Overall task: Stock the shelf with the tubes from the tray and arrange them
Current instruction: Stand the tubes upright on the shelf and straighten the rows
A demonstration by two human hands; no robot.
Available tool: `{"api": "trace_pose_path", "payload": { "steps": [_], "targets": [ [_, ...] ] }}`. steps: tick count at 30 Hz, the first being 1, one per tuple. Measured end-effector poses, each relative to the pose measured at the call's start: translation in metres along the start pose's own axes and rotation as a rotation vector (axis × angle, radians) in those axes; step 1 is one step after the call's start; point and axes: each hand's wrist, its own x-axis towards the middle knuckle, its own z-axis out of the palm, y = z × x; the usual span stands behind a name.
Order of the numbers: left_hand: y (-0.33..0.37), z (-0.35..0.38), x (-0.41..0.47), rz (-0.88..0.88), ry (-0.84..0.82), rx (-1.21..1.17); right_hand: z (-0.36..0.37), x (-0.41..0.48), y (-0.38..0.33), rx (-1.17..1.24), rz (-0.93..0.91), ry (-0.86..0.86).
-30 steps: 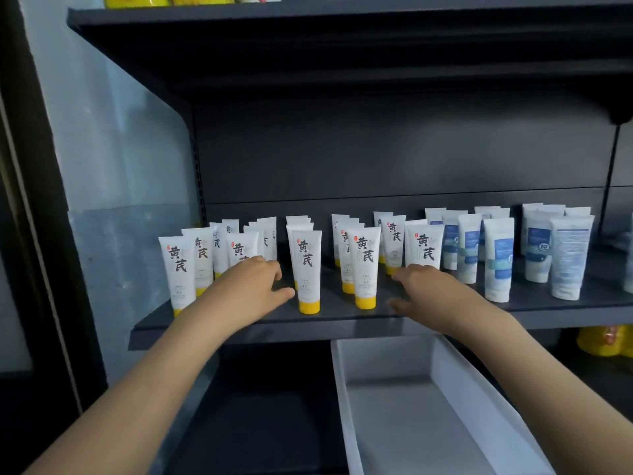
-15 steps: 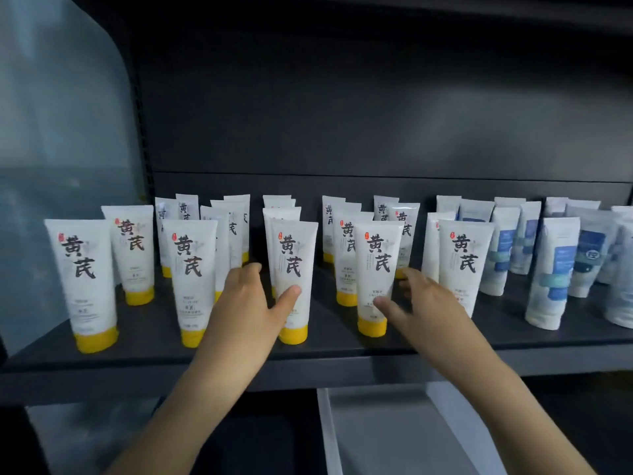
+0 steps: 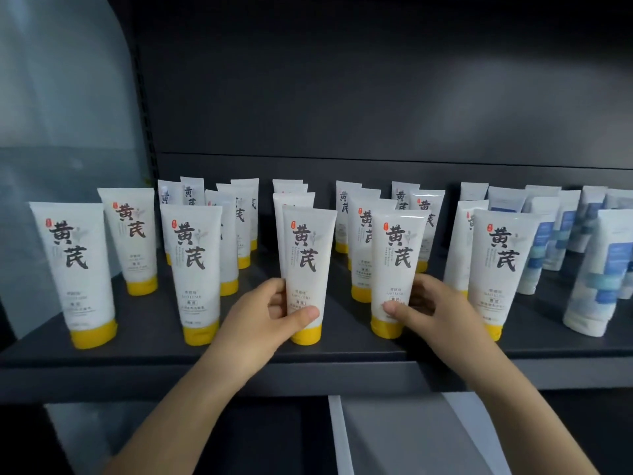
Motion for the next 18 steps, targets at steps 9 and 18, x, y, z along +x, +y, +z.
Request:
{"api": "trace_pose_path", "payload": {
  "steps": [9,18],
  "targets": [
    [0.0004,0.0044,-0.0051,0.040,0.140,0.076,0.0011,0.0015,0.0057,0.052,-0.030,-0.014],
    [-0.0004,0.0074,-0.0047,0.049,0.160,0.102,0.0036,-0.0021,0.0079,0.059,-0.053,-0.008]
  ]
}}
